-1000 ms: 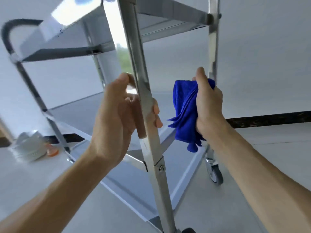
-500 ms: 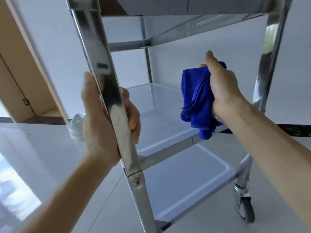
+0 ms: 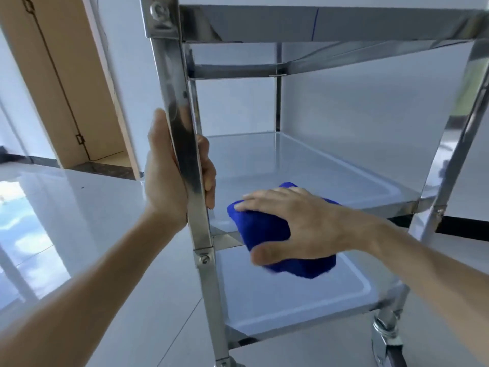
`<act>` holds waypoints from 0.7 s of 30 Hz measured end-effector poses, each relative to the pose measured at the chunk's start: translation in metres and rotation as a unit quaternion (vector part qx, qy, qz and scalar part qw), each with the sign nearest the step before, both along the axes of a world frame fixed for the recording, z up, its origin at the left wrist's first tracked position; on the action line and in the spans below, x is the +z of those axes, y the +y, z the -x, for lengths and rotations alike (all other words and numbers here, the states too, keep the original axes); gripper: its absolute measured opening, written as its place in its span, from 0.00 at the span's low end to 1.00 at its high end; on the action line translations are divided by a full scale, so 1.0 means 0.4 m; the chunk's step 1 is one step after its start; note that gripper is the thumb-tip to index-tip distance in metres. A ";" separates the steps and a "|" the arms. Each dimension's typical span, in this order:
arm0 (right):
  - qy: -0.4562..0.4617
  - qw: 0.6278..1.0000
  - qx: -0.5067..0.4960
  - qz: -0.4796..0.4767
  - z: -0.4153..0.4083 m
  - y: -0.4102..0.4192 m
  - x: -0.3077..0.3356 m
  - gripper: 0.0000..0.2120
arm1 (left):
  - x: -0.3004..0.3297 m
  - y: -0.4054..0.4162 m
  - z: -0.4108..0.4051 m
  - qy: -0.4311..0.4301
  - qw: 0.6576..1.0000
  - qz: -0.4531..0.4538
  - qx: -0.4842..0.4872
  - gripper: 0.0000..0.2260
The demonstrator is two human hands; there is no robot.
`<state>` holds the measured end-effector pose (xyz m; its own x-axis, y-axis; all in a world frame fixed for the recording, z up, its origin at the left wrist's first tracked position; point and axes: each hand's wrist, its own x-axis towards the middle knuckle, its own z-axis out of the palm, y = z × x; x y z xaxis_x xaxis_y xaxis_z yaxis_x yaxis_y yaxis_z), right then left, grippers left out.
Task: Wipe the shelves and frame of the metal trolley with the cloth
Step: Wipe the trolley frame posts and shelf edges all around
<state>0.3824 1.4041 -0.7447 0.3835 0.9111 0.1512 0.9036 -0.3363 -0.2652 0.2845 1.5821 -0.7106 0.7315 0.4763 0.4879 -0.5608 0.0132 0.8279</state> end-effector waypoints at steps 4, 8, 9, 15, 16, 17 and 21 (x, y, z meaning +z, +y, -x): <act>-0.049 0.997 0.000 -0.065 0.047 0.080 -0.031 0.35 | -0.003 0.092 0.033 0.028 0.999 0.012 0.033 0.31; -0.299 0.951 -0.069 -0.037 0.074 0.174 -0.110 0.34 | -0.002 0.136 0.046 0.054 0.998 0.024 0.025 0.30; -0.316 0.945 -0.069 -0.047 0.077 0.199 -0.116 0.34 | -0.004 0.138 0.045 0.054 0.998 0.030 0.031 0.29; -0.372 0.920 -0.011 -0.122 0.082 0.274 -0.123 0.29 | -0.017 0.147 0.030 0.024 0.994 0.020 0.104 0.25; -0.379 0.917 -0.002 -0.125 0.079 0.269 -0.121 0.28 | -0.017 0.152 0.028 0.015 0.994 0.021 0.105 0.25; -0.382 0.915 0.011 -0.128 0.072 0.259 -0.117 0.27 | -0.017 0.157 0.026 0.012 0.994 0.021 0.106 0.25; -0.419 0.891 0.033 -0.173 0.000 0.148 -0.121 0.26 | -0.022 0.173 0.020 0.002 0.995 0.021 0.096 0.24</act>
